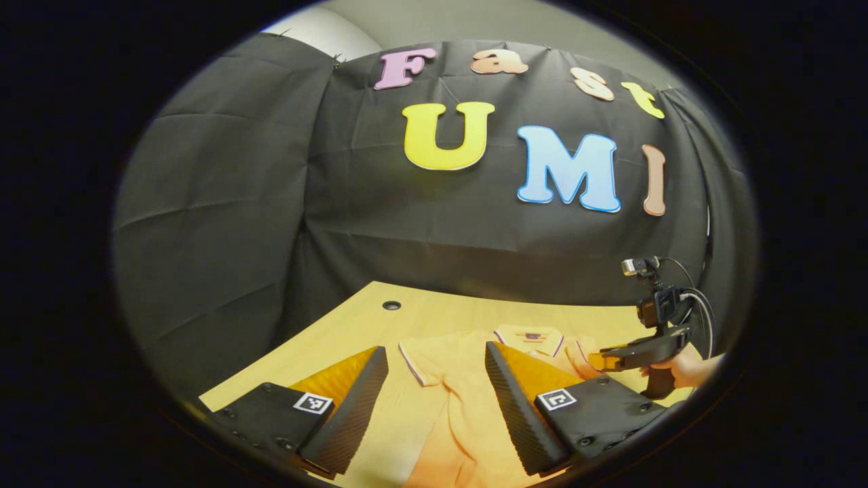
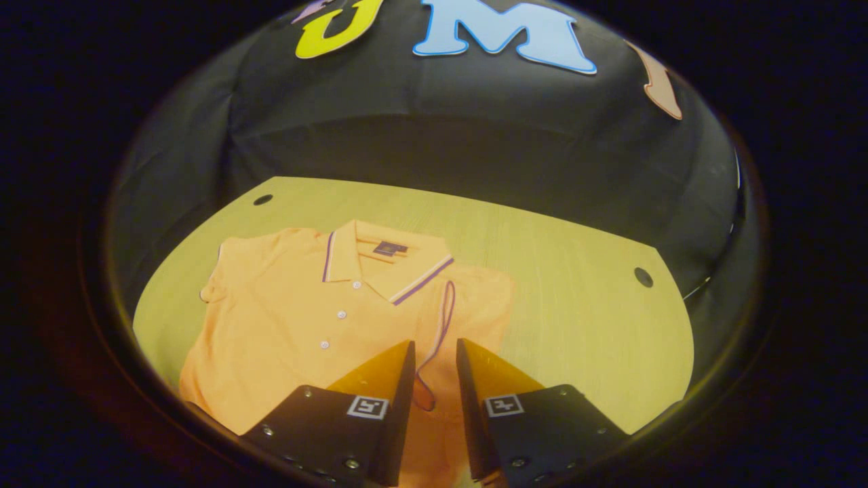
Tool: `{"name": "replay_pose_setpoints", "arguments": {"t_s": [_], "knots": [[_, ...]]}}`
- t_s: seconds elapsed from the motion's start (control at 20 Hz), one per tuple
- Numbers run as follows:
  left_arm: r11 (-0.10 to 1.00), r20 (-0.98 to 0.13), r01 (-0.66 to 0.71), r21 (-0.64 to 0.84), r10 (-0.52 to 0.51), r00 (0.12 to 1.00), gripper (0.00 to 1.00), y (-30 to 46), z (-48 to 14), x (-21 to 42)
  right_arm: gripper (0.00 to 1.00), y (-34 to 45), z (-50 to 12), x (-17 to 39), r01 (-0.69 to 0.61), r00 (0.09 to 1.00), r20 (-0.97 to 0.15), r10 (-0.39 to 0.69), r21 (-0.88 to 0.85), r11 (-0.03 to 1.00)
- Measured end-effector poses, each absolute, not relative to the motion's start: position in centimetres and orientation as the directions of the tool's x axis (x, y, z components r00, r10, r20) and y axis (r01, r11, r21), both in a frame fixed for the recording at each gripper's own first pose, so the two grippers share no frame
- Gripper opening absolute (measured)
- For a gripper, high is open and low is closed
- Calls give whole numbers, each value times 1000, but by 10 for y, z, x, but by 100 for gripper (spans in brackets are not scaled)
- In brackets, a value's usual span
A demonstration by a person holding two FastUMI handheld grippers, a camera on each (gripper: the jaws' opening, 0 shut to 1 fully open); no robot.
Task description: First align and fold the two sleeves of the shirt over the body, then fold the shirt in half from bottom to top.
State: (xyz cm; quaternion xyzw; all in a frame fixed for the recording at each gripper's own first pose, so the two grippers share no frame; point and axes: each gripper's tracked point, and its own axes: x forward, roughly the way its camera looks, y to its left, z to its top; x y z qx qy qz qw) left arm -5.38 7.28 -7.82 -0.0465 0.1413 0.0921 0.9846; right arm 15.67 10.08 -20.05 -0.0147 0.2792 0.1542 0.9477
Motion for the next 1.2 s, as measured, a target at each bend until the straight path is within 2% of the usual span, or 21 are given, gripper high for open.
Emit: {"name": "replay_pose_setpoints", "arguments": {"t_s": [0.05, 0.2, 0.25, 0.6, 1.2], "knots": [[981, -287, -182, -69, 156, 945, 95, 74, -80, -49, 57, 102, -197, 154, -295, 797, -534, 282, 64, 953], [987, -290, -141, -80, 112, 951, 95, 77, -89, -35, 78, 101, -186, 141, -260, 812, -521, 264, 82, 962], [988, -291, -128, -84, 99, 952, 94, 79, -94, -29, 92, 101, -179, 136, -246, 818, -515, 258, 92, 965], [993, -321, -58, -107, 21, 947, 94, 102, -128, 10, 96, 100, -133, 93, -168, 876, -438, 202, 116, 979], [979, -398, -151, -135, 86, 913, 93, 130, -208, 96, 96, 79, -58, 14, -189, 937, -278, 210, 101, 977]]}}
